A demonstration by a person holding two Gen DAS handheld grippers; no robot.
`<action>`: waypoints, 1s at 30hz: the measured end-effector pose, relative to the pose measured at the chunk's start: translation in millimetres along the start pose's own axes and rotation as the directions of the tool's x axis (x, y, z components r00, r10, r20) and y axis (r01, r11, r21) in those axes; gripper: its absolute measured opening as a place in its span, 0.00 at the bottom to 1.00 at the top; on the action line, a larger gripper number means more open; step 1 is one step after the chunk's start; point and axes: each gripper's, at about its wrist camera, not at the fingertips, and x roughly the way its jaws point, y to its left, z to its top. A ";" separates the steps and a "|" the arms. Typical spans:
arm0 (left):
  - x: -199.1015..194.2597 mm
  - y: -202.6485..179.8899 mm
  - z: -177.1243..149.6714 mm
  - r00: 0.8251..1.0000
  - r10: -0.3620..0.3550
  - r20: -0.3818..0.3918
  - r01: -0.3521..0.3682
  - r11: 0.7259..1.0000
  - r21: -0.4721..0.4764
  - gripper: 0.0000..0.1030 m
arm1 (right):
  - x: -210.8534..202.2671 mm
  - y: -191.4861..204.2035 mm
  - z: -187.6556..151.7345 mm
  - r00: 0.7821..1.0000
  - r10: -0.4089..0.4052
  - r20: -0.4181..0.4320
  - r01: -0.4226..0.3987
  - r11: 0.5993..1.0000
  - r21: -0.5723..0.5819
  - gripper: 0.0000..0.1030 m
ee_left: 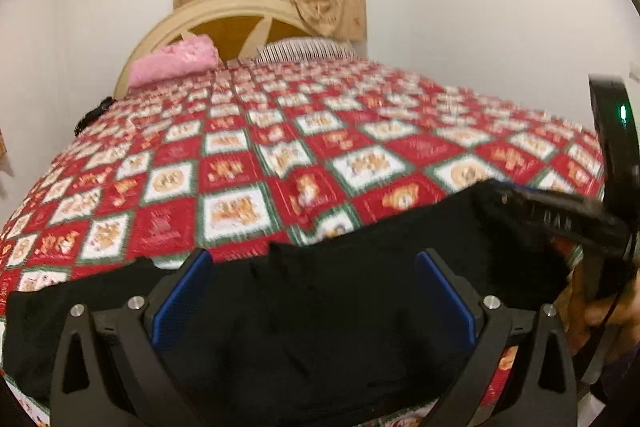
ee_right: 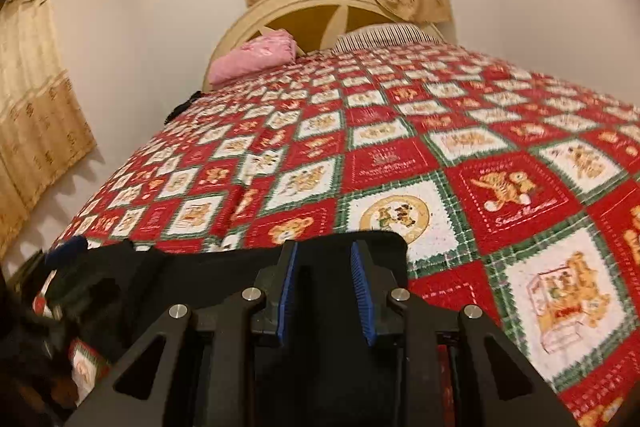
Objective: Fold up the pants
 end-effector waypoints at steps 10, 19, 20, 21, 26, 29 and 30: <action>33.5 21.4 -33.3 0.978 0.056 -0.202 -0.077 0.992 -0.098 1.00 | 10.6 -10.9 -0.1 1.000 0.007 0.011 -0.008 0.996 0.088 0.28; 33.1 22.2 -37.2 0.979 0.061 -0.195 -0.080 0.992 -0.094 1.00 | -48.5 13.4 -27.8 0.999 0.009 0.054 -0.005 0.998 -0.064 0.28; 33.9 23.6 -37.5 0.979 0.061 -0.195 -0.080 0.992 -0.093 1.00 | -47.8 11.2 -34.7 0.999 0.005 0.034 -0.003 0.998 -0.061 0.28; 34.5 23.9 -37.5 0.979 0.061 -0.195 -0.081 0.992 -0.093 1.00 | -46.4 8.3 -42.1 1.000 -0.006 0.015 0.007 0.998 -0.060 0.28; 33.5 23.8 -38.9 0.979 0.067 -0.193 -0.086 0.992 -0.093 1.00 | -44.8 2.1 -59.1 1.000 -0.015 0.026 0.017 0.997 -0.072 0.28; 31.2 25.4 -40.9 0.979 0.067 -0.192 -0.087 0.992 -0.096 1.00 | -42.2 6.9 -62.5 0.998 -0.046 0.038 0.049 0.994 -0.103 0.28; 29.8 26.1 -41.7 0.979 0.066 -0.193 -0.086 0.992 -0.097 1.00 | -42.5 8.6 -64.3 0.998 -0.052 0.043 0.056 0.993 -0.108 0.28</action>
